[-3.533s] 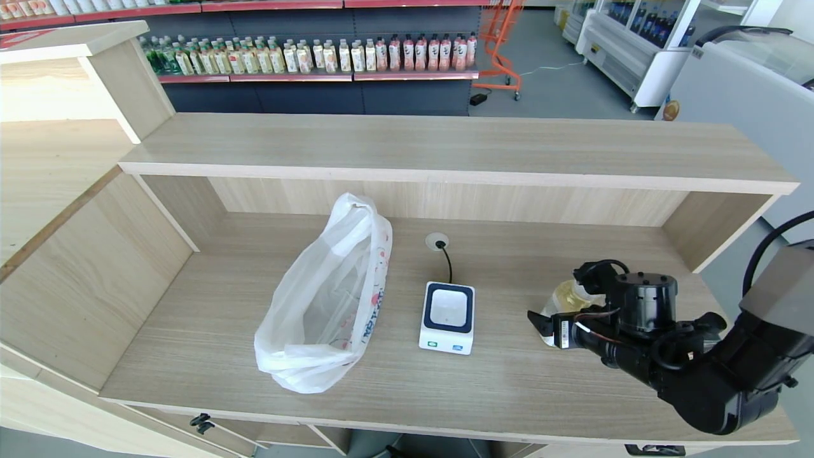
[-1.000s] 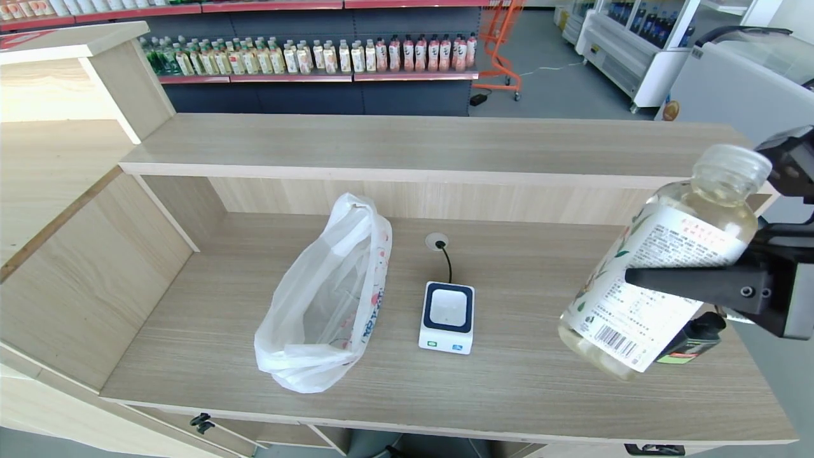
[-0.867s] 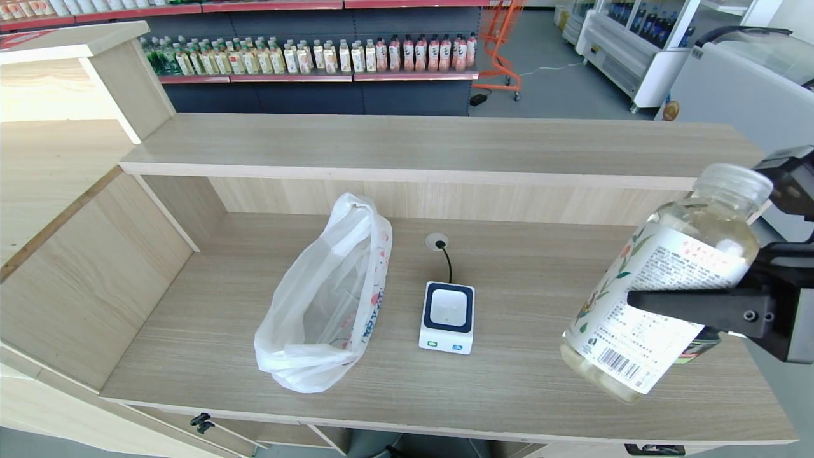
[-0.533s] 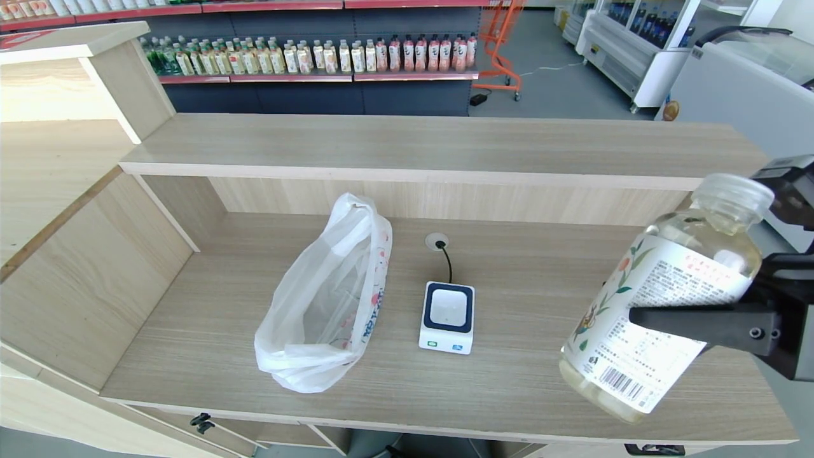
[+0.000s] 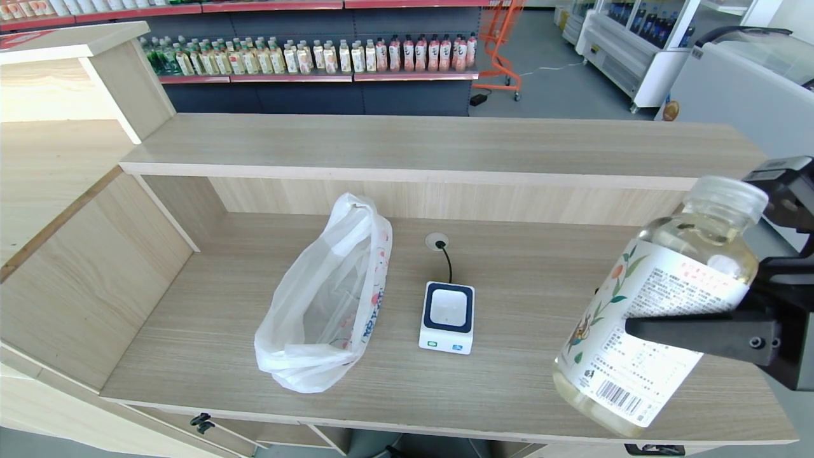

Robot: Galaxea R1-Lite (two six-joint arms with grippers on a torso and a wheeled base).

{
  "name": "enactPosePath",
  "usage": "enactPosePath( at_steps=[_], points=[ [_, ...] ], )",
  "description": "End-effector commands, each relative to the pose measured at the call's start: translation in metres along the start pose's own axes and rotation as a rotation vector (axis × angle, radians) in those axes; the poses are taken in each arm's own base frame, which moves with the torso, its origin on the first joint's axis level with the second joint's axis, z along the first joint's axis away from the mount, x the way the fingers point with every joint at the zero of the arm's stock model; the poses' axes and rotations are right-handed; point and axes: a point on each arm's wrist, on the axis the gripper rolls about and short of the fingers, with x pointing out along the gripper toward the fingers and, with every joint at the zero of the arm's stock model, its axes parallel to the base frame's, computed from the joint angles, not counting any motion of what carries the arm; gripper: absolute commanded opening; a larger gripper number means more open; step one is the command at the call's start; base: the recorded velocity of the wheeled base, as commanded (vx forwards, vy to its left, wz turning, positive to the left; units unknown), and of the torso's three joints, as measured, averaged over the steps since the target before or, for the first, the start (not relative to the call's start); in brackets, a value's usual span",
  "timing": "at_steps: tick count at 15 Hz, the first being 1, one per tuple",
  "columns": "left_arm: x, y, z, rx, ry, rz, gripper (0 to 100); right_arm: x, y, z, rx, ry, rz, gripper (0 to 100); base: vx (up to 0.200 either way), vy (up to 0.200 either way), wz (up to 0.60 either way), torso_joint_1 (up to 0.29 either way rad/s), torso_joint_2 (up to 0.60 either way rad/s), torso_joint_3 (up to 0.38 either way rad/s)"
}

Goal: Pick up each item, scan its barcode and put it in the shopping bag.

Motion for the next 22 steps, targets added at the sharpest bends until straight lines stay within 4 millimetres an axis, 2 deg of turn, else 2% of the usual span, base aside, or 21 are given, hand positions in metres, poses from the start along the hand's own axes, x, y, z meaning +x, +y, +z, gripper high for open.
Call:
enactPosePath(
  at_steps=[1, 11, 12, 15, 16, 17, 22],
  points=[
    [0.0, 0.0, 0.0, -0.001, 0.0, 0.0, 100, 0.001, -0.001, -0.001, 0.007, 0.005, 0.002, 0, 0.0, 0.0, 0.0, 0.0, 0.0, 0.0],
    [0.0, 0.0, 0.0, -0.001, 0.0, 0.002, 100, 0.009, 0.001, -0.002, -0.004, 0.022, 0.041, 0, 0.0, 0.0, 0.0, 0.0, 0.0, 0.0],
    [0.0, 0.0, 0.0, -0.001, 0.0, 0.002, 100, 0.009, -0.004, -0.001, -0.106, 0.014, 0.004, 0, 0.0, 0.0, 0.0, 0.0, 0.0, 0.0],
    [0.0, 0.0, 0.0, 0.001, 0.0, 0.0, 100, -0.009, -0.035, -0.006, -0.409, 0.045, -0.215, 0, 0.0, 0.0, 0.0, 0.0, 0.0, 0.0],
    [0.0, 0.0, 0.0, -0.001, 0.0, 0.002, 100, -0.021, -0.051, -0.01, -0.513, 0.092, -0.354, 0, 0.0, 0.0, 0.0, 0.0, 0.0, 0.0],
    [0.0, 0.0, 0.0, -0.001, 0.0, 0.002, 100, -0.023, -0.058, -0.011, -0.592, 0.137, -0.427, 0, 0.0, 0.0, 0.0, 0.0, 0.0, 0.0],
    [0.0, 0.0, 0.0, -0.001, 0.0, 0.0, 100, -0.031, -0.07, -0.001, -1.016, 0.246, -0.617, 0, 0.0, 0.0, 0.0, 0.0, 0.0, 0.0]
  ],
)
